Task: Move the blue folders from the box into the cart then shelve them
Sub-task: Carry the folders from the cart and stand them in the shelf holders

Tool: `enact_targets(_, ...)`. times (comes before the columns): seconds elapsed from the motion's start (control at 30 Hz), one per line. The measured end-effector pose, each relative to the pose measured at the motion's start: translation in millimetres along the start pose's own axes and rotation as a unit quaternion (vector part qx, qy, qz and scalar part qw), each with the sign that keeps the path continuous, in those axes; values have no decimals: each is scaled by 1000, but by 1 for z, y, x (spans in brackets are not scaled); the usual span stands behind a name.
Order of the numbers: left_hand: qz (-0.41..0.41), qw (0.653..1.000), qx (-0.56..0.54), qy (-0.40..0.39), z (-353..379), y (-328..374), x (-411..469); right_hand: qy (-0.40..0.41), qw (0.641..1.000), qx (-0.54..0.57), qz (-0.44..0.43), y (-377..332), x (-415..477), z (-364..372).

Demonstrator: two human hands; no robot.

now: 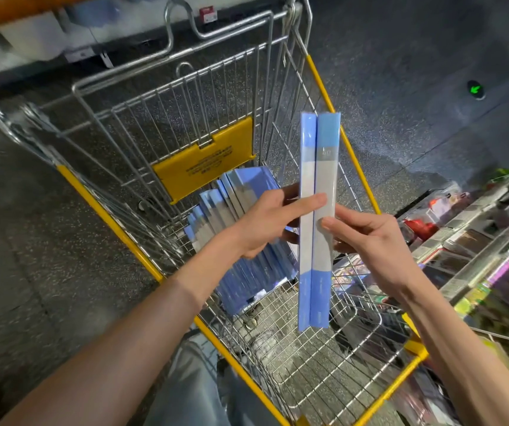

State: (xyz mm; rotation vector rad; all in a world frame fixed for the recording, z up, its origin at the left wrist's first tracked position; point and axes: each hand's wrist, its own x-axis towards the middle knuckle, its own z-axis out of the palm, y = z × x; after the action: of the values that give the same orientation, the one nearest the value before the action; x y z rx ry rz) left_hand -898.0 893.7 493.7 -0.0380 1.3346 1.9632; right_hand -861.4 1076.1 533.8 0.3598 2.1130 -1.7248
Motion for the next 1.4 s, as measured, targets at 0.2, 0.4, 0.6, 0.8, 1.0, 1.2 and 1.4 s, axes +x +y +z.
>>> enact_targets(0.2, -30, 998, -57, -27, -12, 2, -4, 8, 1000, -13, 10, -7, 0, 0)
enact_targets(0.4, -63, 991, -92, -71, -23, 5, -1, 4, 999, -32, 16, -11, 4, 0)
enact_targets(0.6, -66, 983, -138, -100, -30, 6, 2, 9, 999, -25, 26, -14, 6, 2)
enact_targets(0.8, -67, 982, -138, -113, -34, 5, 4, 4, 999, -28, 24, -17, 9, 8)
enact_targets(1.0, -55, 985, -125, -104, -27, 5, 3, 1, 999, -36, 14, -24, 5, 14)
enact_targets(1.2, -58, 978, -151, -136, 3, 12, 6, 10, 997, -71, -17, -23, -7, 16)
enact_targets(1.4, -102, 963, -153, -196, 37, 31, 23, 195, 964, -162, -78, -21, -38, -4)
